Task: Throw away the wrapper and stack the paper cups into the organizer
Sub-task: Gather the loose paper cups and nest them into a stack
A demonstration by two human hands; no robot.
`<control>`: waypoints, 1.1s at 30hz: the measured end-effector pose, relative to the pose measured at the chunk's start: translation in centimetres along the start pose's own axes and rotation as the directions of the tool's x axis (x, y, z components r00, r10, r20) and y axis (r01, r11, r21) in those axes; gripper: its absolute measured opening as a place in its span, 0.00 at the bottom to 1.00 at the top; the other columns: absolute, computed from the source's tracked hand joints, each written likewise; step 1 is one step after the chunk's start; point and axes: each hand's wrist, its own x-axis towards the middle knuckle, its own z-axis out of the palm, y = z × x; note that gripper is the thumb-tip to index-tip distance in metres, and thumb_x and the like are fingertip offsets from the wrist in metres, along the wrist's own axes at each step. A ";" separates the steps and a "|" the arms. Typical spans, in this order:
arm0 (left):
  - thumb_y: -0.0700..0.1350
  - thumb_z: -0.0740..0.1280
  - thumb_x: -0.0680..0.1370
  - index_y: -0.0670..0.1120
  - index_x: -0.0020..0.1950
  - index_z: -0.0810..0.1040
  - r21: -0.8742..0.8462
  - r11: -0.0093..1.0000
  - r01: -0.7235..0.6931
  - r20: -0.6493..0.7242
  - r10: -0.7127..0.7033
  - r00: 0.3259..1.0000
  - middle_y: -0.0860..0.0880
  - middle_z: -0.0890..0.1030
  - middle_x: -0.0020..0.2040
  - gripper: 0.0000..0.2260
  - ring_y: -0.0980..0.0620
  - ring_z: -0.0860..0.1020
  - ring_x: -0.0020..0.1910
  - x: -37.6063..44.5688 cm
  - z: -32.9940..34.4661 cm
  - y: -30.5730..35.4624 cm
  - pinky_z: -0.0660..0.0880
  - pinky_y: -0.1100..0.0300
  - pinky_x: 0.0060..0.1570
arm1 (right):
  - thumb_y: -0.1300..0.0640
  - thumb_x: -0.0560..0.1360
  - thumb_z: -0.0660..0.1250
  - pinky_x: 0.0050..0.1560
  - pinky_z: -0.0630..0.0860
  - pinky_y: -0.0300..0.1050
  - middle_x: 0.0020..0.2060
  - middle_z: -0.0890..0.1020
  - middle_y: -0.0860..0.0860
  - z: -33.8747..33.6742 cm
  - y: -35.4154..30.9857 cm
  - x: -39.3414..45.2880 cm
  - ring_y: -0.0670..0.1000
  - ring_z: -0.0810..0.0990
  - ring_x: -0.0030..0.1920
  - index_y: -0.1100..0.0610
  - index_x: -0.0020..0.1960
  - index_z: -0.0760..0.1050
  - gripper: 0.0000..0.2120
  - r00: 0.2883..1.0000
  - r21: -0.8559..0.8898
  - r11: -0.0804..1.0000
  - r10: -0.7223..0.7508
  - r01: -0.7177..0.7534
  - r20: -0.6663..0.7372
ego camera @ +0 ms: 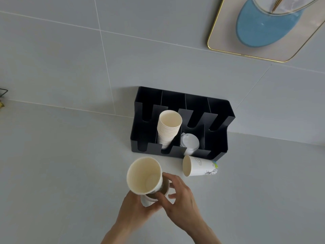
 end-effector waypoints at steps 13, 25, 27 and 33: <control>0.66 0.74 0.60 0.66 0.68 0.60 0.019 0.999 0.030 -0.048 -0.029 0.998 0.62 0.77 0.63 0.40 0.58 0.78 0.61 0.0 -0.2 0.1 0.74 0.72 0.52 | 0.39 0.68 0.77 0.66 0.73 0.36 0.69 0.72 0.35 -2.2 -2.9 1.1 0.39 0.73 0.68 0.43 0.79 0.58 0.46 0.994 0.017 0.994 -0.105 0.105 0.001; 0.68 0.78 0.61 0.62 0.73 0.62 -0.008 0.999 -0.051 -0.030 0.051 0.998 0.64 0.73 0.69 0.45 0.61 0.76 0.64 -0.9 0.4 -0.3 0.78 0.65 0.58 | 0.38 0.74 0.69 0.63 0.77 0.45 0.69 0.73 0.36 -0.8 0.1 0.3 0.43 0.77 0.64 0.44 0.78 0.64 0.34 0.996 -0.157 0.985 -0.062 0.070 0.059; 0.66 0.80 0.61 0.61 0.73 0.63 -0.011 0.999 -0.048 -0.035 0.048 0.998 0.63 0.74 0.68 0.45 0.59 0.76 0.65 -1.0 0.6 -0.5 0.79 0.62 0.59 | 0.37 0.76 0.68 0.62 0.77 0.44 0.68 0.73 0.35 -0.9 0.8 0.2 0.42 0.77 0.63 0.43 0.78 0.64 0.33 0.996 -0.156 0.985 -0.059 0.068 0.066; 0.62 0.81 0.61 0.64 0.72 0.63 -0.025 0.999 -0.045 -0.019 0.045 0.999 0.63 0.74 0.68 0.44 0.59 0.77 0.63 -0.9 0.4 -0.8 0.79 0.58 0.59 | 0.34 0.80 0.60 0.61 0.78 0.45 0.66 0.78 0.37 -1.5 1.0 0.3 0.40 0.78 0.62 0.43 0.76 0.68 0.28 0.996 -0.053 0.997 -0.055 0.059 0.076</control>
